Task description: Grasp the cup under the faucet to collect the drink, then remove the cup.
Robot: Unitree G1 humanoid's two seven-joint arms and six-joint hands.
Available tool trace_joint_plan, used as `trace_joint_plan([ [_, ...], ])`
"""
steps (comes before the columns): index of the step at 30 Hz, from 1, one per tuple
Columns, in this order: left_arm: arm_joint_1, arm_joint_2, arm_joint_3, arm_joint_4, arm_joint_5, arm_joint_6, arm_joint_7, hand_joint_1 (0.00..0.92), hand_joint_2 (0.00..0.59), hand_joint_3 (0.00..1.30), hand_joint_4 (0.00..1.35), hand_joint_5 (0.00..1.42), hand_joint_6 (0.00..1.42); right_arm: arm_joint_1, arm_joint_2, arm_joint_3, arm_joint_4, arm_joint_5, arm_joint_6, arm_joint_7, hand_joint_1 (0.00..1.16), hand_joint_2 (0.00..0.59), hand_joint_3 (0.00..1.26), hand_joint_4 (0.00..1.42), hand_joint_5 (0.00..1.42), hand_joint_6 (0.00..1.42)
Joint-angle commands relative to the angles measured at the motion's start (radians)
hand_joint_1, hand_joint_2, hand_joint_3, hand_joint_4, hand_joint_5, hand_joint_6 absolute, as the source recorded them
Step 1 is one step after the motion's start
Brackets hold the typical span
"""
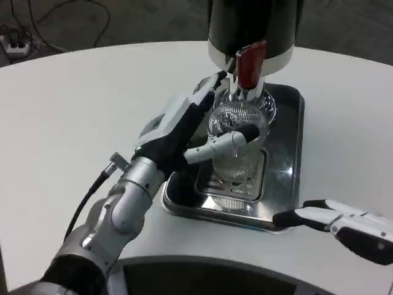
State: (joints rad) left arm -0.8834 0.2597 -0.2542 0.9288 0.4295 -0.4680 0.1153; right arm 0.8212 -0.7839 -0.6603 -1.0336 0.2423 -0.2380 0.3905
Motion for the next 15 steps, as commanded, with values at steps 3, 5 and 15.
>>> trace_joint_plan([
  [3, 0.068, 0.028, 0.034, -0.092, -0.027, 0.023, -0.017, 0.000, 0.000, 0.00, 0.00, 0.00, 0.00, 0.014, 0.013, -0.002, -0.014, -0.001, -0.019, -0.011, 0.53, 0.425, 0.17, 0.14, 0.07, 0.06],
  [5, 0.107, 0.035, 0.050, -0.141, -0.040, 0.043, -0.024, 0.000, 0.000, 0.00, 0.00, 0.00, 0.00, 0.015, 0.014, -0.002, -0.014, -0.001, -0.020, -0.010, 0.53, 0.425, 0.17, 0.14, 0.07, 0.06],
  [15, 0.335, 0.052, 0.163, -0.471, -0.171, 0.136, -0.111, 0.000, 0.013, 0.00, 0.00, 0.00, 0.00, 0.020, 0.022, -0.003, -0.014, -0.003, -0.025, -0.012, 0.53, 0.425, 0.17, 0.14, 0.08, 0.06],
])
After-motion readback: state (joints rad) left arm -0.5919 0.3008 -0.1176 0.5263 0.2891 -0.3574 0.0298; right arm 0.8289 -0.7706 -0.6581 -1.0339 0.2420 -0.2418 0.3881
